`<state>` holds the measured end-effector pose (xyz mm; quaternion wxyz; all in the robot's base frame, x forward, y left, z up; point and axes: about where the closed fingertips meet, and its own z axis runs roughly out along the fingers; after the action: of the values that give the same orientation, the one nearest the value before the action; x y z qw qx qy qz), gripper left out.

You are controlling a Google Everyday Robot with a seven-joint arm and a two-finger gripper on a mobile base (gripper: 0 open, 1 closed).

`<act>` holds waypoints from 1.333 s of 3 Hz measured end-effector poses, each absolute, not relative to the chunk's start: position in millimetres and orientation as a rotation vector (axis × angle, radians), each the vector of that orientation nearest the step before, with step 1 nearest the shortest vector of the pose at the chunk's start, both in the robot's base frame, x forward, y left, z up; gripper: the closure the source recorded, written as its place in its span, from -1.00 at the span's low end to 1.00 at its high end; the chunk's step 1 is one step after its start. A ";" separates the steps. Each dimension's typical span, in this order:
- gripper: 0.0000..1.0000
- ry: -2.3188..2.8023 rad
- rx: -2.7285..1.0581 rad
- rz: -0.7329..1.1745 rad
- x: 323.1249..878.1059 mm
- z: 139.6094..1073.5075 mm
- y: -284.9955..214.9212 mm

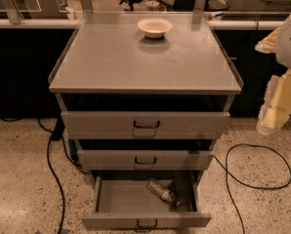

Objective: Pick water bottle from bottom drawer and place on counter

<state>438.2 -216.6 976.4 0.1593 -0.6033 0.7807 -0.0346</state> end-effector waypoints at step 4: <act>-1.00 2.339 -1.508 -0.204 423.9 978.0 -266.7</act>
Offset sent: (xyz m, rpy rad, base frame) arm -0.0043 -0.0159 0.0036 0.0064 -0.0145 -0.0505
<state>423.9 -266.7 978.0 0.1747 -0.5321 0.8253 -0.0721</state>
